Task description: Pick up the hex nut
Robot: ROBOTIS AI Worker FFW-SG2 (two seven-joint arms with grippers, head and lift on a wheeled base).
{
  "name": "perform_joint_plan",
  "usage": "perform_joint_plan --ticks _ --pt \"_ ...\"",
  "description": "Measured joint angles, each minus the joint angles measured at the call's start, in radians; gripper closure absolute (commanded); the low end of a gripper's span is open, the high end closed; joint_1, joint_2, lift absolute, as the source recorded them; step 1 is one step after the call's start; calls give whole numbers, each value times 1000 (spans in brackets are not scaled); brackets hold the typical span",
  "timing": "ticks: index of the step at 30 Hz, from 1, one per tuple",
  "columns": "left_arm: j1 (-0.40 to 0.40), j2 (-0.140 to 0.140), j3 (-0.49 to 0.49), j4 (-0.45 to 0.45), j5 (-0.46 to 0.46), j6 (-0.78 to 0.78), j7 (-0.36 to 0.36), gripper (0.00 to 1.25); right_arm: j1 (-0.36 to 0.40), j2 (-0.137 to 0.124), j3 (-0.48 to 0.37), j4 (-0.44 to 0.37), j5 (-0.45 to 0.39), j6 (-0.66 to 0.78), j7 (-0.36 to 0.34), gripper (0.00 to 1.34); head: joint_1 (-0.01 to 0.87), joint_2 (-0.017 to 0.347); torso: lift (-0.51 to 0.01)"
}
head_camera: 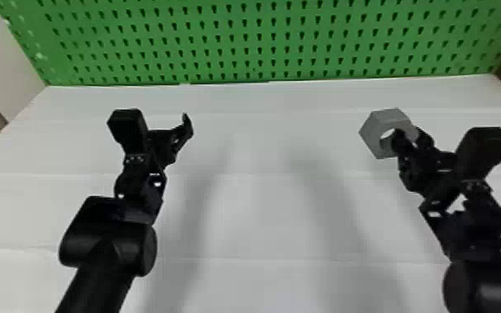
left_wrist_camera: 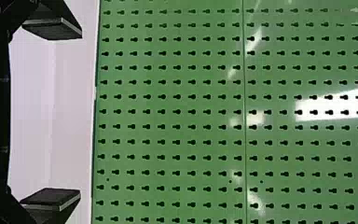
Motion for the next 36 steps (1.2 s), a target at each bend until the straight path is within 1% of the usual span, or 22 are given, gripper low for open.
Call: perform_joint_plan --ticks 7,20,29,36 --pt "23 0 19 -16 -7 12 0 90 -16 0 8 8 -3 -8 -3 934 785 150 -80" --pt "28 -2 18 -19 -8 18 0 90 -28 0 15 17 -5 -6 -4 932 785 150 -80" --pt "20 -9 17 -16 -5 20 0 90 -38 0 16 18 8 12 -12 932 785 150 -80" --pt "9 -21 24 -8 -2 20 0 90 -50 0 28 21 24 23 -18 932 785 150 -80"
